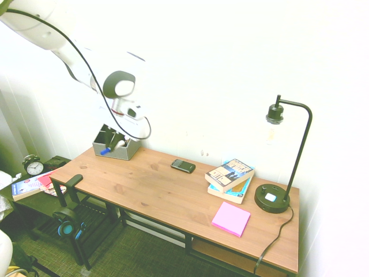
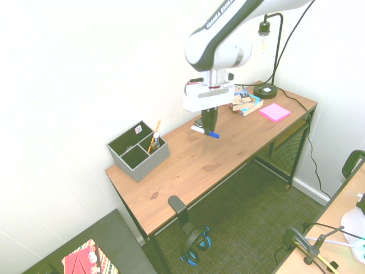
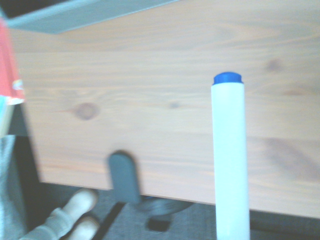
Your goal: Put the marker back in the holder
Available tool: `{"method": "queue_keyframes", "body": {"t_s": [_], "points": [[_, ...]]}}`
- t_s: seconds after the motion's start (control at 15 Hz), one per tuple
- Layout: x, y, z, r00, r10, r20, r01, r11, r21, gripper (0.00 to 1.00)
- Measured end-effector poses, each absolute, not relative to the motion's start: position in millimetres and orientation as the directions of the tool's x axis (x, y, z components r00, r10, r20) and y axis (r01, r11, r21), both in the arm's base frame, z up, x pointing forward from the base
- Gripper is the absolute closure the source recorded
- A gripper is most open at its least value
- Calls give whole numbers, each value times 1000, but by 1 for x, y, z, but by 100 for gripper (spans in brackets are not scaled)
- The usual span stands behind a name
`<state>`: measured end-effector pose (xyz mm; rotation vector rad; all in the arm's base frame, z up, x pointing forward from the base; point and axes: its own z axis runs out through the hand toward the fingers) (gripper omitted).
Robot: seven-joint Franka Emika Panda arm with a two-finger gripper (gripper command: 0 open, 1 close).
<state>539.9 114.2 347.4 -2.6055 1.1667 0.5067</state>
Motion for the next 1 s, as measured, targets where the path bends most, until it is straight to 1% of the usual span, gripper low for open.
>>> {"method": "queue_keyframes", "body": {"t_s": [0.13,0.4,0.53,0.67,0.93,1.0], "points": [[565,152,350,536,-690,-487,-807,-587,-56,100],[622,195,304,314,-726,-612,-901,-430,48,100],[646,207,294,211,-712,-670,-925,-367,99,100],[662,213,282,166,-694,-701,-931,-345,122,100],[671,217,237,104,-669,-736,-931,-327,165,100],[672,216,232,105,-655,-748,-931,-328,157,0]]}}
